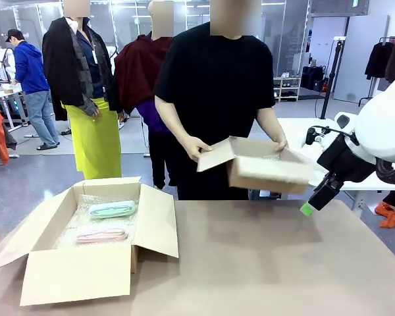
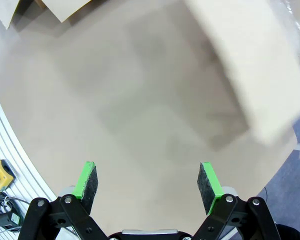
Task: Pack the glasses set securely to prepare it for shipping.
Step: Position the Package Box on the left side of the table.
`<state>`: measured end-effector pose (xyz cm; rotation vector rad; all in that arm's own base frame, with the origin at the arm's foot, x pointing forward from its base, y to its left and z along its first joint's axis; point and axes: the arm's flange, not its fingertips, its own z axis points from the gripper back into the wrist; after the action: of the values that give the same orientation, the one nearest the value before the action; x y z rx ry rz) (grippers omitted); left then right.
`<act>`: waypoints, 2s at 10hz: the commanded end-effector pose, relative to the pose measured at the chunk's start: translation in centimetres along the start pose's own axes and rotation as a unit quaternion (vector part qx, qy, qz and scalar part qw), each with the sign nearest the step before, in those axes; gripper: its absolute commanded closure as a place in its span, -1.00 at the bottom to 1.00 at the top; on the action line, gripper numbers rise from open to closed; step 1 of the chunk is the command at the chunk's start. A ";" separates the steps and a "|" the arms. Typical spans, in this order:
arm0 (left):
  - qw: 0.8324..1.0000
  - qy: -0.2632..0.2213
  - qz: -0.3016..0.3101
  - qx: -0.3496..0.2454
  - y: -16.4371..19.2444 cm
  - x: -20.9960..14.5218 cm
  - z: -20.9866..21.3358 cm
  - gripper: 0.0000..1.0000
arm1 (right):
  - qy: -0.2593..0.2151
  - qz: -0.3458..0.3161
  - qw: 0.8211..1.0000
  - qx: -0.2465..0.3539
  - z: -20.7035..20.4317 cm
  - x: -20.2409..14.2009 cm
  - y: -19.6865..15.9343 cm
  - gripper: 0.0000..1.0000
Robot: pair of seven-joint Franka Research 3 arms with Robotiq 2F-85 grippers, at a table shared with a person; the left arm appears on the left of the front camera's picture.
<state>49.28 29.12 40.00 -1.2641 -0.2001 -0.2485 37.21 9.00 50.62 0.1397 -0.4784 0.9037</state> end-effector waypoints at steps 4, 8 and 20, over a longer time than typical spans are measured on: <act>0.997 0.024 -0.067 0.040 -3.9 0.9 -1.4 -0.81 | 0.007 -0.012 1.000 -0.003 0.0 0.4 0.2 -1.00; 0.922 0.101 -0.340 0.155 -18.9 -1.7 -7.5 -0.81 | 0.007 -0.012 1.000 -0.003 0.0 0.4 0.2 -1.00; 0.699 0.226 -0.537 0.414 -30.0 -8.6 -26.0 -0.81 | 0.007 -0.012 1.000 -0.003 0.0 0.4 0.2 -1.00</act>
<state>32.40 -3.03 58.07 -0.0480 -0.5761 -1.3410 37.24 9.01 50.61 0.1404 -0.4781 0.9038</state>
